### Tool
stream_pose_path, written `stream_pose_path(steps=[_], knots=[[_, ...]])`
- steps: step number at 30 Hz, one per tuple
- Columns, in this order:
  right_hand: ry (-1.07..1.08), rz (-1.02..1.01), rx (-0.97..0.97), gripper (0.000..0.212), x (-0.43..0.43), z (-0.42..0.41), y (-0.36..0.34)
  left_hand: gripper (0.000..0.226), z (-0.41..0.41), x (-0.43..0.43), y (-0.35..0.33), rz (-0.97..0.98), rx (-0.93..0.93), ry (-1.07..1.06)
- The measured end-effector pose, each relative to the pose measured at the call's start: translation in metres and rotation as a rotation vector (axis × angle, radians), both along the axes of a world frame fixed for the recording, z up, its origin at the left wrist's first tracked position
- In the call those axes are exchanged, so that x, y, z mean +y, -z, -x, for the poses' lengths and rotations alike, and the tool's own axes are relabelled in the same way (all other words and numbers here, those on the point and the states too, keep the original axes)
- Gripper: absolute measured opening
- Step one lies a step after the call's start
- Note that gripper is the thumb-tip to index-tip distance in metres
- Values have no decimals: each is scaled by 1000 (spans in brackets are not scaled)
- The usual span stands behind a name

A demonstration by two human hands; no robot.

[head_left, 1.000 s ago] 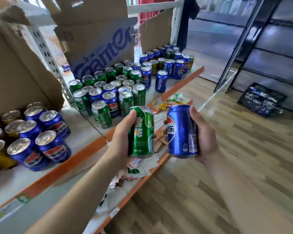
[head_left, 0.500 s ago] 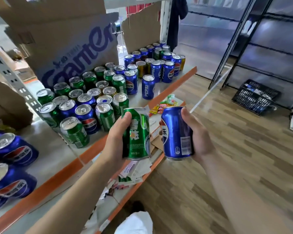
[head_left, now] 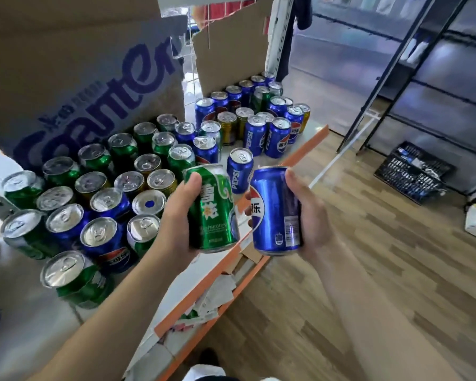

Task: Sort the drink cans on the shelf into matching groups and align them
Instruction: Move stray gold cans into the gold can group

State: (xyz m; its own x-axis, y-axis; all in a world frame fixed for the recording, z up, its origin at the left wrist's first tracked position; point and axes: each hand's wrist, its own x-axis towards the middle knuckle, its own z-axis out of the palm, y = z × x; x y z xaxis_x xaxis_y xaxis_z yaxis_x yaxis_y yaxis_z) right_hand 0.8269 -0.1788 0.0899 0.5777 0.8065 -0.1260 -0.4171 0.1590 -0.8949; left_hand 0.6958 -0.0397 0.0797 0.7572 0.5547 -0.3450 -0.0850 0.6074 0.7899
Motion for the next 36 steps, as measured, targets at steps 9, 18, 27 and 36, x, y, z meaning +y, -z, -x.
stream_pose_path(steps=[9, 18, 27, 36], knots=[[-104, 71, -78, 93, 36, -69, 5, 40, -45, 14, -2, -292, -36, -66], [-352, 21, -166, 56, 84, -156, 8, 67, -86, 18, 0, -767, 301, -397], [-531, 24, -220, 48, 93, -223, 7, 87, -112, 32, 28, -1400, 1074, -395], [-495, 2, -426, 63, 100, -239, 14, 74, -116, 33, 46, -1515, 1462, -243]])
